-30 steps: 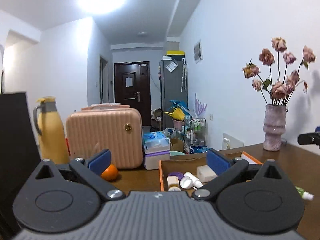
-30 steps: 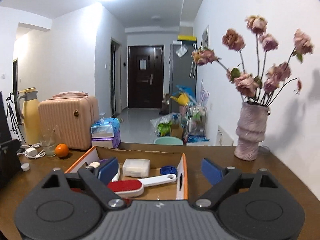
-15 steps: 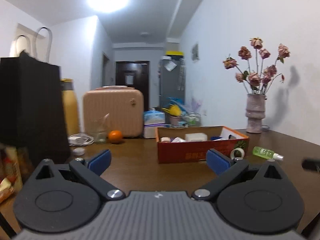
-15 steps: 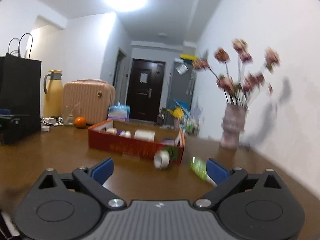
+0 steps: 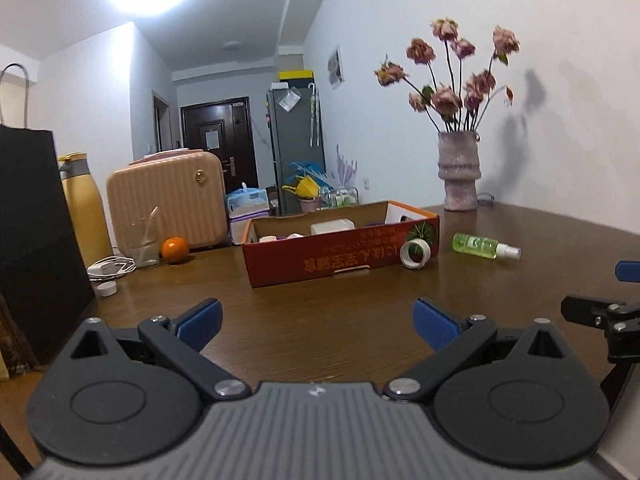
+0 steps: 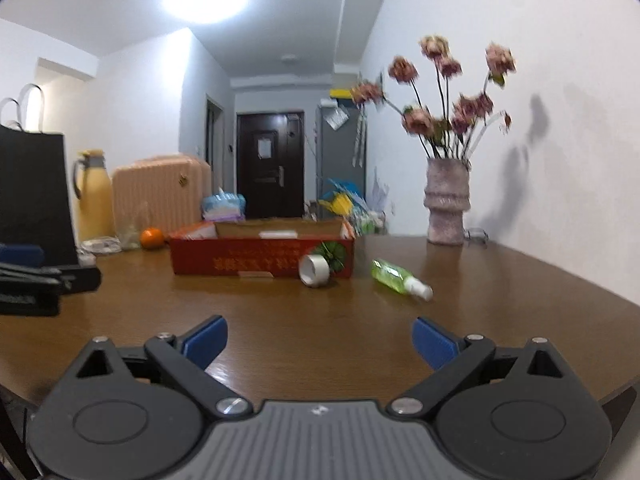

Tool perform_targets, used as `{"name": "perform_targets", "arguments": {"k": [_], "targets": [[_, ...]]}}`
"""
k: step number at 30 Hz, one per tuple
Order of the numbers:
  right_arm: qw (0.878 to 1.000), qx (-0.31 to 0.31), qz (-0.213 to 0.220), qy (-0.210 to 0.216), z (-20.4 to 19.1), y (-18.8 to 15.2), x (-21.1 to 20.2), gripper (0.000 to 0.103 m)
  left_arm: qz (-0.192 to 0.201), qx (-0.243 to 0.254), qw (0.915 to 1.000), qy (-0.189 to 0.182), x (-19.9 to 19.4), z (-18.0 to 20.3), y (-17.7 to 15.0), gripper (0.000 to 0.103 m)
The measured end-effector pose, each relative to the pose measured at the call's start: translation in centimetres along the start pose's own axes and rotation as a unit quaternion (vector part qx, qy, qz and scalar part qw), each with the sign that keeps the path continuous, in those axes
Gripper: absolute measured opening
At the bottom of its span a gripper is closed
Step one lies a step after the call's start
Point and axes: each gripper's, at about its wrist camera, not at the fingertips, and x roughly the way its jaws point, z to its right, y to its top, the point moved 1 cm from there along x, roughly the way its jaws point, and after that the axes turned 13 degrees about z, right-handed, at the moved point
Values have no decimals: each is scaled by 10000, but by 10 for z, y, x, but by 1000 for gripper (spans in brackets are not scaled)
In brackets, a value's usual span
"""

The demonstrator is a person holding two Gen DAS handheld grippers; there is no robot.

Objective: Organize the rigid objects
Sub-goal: 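Grasp the white tape roll with the left tool while the right tool grasps the green spray bottle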

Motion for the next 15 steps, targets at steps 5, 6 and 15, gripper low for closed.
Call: {"name": "perform_targets", "arguments": {"k": [5,6,15], "targets": [[9998,112,-118,93,21,-1,23,99,-216,-53,9998,-24,27,13,1,103],[9998,93,-160,84,26,-1,29,99,-276,-73,9996,-44,33,15,1,103],[9972,181,-720,49,76,6,100,98,-1096,-305,9929,-350,111,44,-6,103]]}}
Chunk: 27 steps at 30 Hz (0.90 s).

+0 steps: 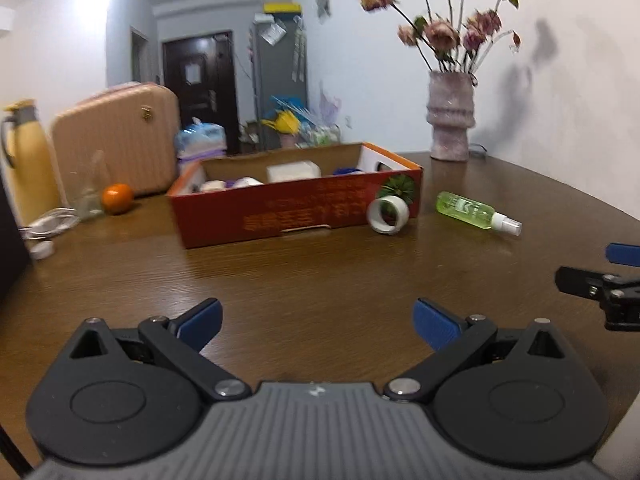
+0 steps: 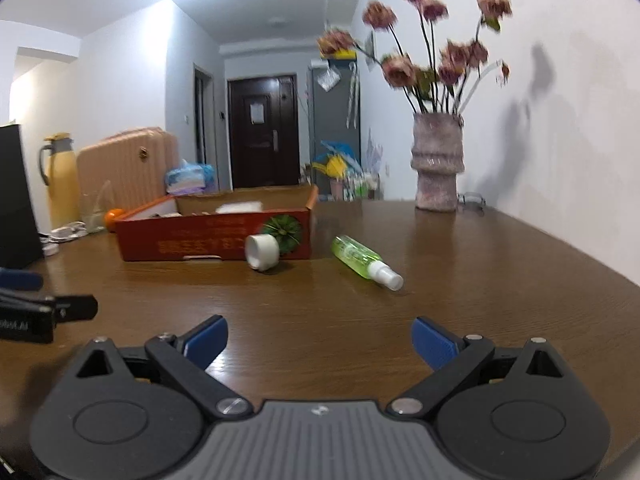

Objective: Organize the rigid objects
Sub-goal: 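Grasp the white tape roll with the left tool while the right tool grasps the green spray bottle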

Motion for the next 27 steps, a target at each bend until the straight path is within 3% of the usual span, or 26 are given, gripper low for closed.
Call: {"name": "perform_targets", "arguments": {"k": [6,11,15,17,20,21,22,23,24,27], "targets": [[9984,-371,-379,195,24,22,65,96,-646,-473,9957,-455,69,11,20,103],[9947,-591,-716,431,39,35,133,92,-833,-523,9937,-531,138,20,37,103],[9912,-491,-1120,515,46,38,187,87,-1027,-659,9883,-920,188,28,47,103],[9902,-493,-1207,499,46,39,206,82,-1200,-608,9877,-797,212,33,48,101],[9889,-499,-1289,539,44,36,224,74,-1273,-661,9866,-782,228,35,48,94],[9886,-489,-1296,588,44,35,227,70,-1261,-717,9853,-906,231,35,49,86],[9884,-471,-1303,615,43,33,230,59,-1263,-752,9843,-980,234,35,48,72],[9883,-446,-1321,615,44,32,232,40,-1299,-797,9834,-983,236,35,48,64],[9885,-412,-1336,583,45,30,233,35,-1368,-854,9823,-956,239,34,46,50],[9886,-349,-1335,597,45,27,234,30,-1351,-964,9812,-988,239,32,43,49]]}}
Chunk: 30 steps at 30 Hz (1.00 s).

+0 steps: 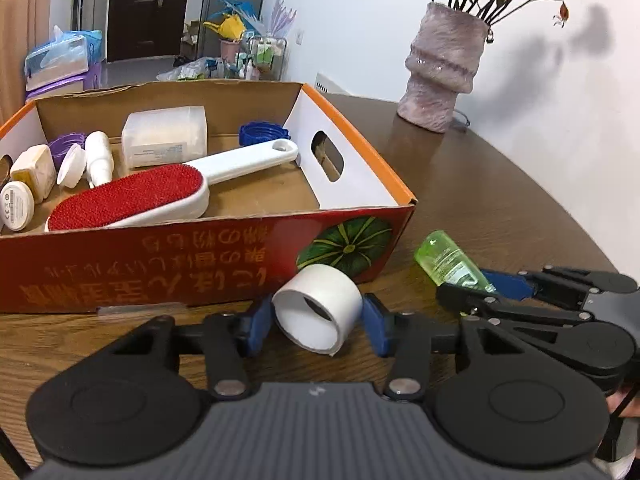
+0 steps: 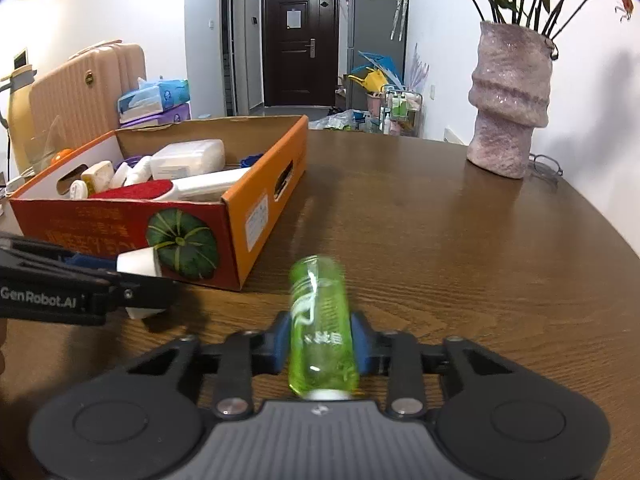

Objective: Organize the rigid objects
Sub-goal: 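Grasp the white tape roll with the left tool while the right tool grasps the green spray bottle, then lift the tape roll and spray bottle and carry both over the box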

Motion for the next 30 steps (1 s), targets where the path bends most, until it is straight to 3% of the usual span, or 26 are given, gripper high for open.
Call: {"name": "perform_targets", "arguments": {"k": [7,13,17,25,30], "targets": [[9999,56,69,-50,-10,-5,-17,30,142,-63,9999,-61,-35,-3,-6,49],[9989,69,460,74,-46,-18,-75,30,609,93,9981,-68,-123,-11,-26,49],[9986,-11,482,196,-79,-33,-106,30,982,385,9942,224,-180,-14,-43,49],[9959,298,661,548,-141,-61,-171,30,1218,241,9909,520,-267,-43,-82,49],[9906,879,888,561,-164,-71,-199,30,1246,166,9905,563,-304,-60,-100,49]]}}
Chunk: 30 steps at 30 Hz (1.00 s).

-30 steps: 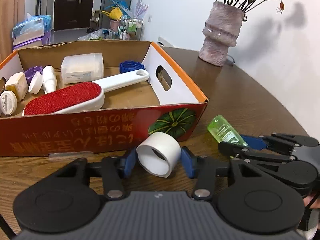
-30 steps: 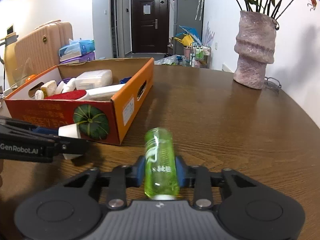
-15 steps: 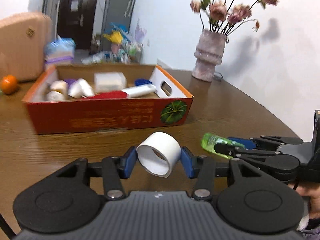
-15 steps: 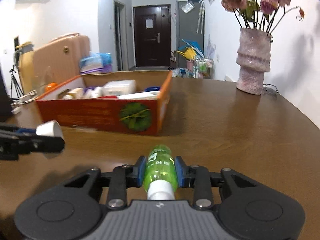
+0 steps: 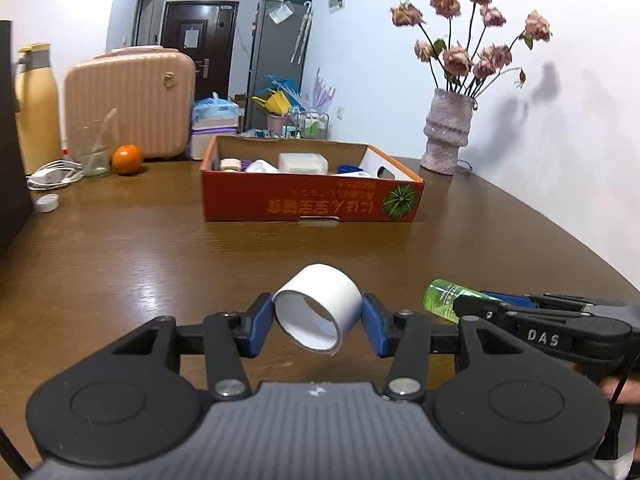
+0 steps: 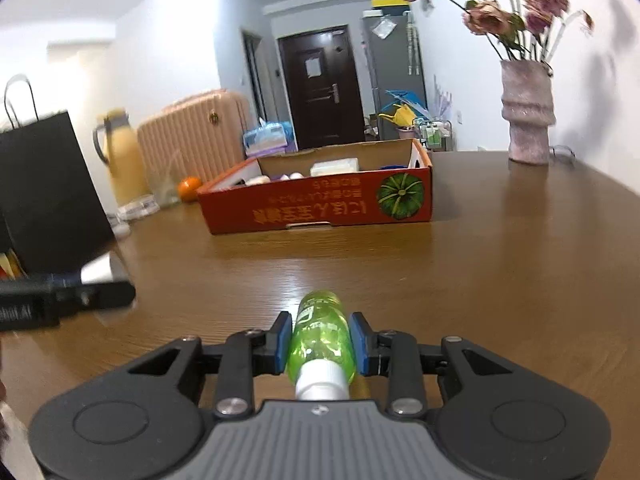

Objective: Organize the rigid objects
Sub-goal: 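Lift the tape roll and spray bottle and carry both over the box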

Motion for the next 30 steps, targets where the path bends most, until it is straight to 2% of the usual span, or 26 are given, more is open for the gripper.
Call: {"name": "perform_targets", "arguments": {"k": [4,14,22,30], "targets": [[9998,-99,163,-4,-19,0,-21,30,205,-33,9998,43,-27,-13,0,49],[9991,-288,295,-131,-37,1,-51,30,493,-218,9985,4,-56,-27,-2,49],[9983,-313,449,-204,-31,14,-49,30,564,-84,9983,110,-43,-35,6,49],[9958,-567,691,-187,-13,60,-12,30,740,214,9969,172,0,-38,41,49]]}}
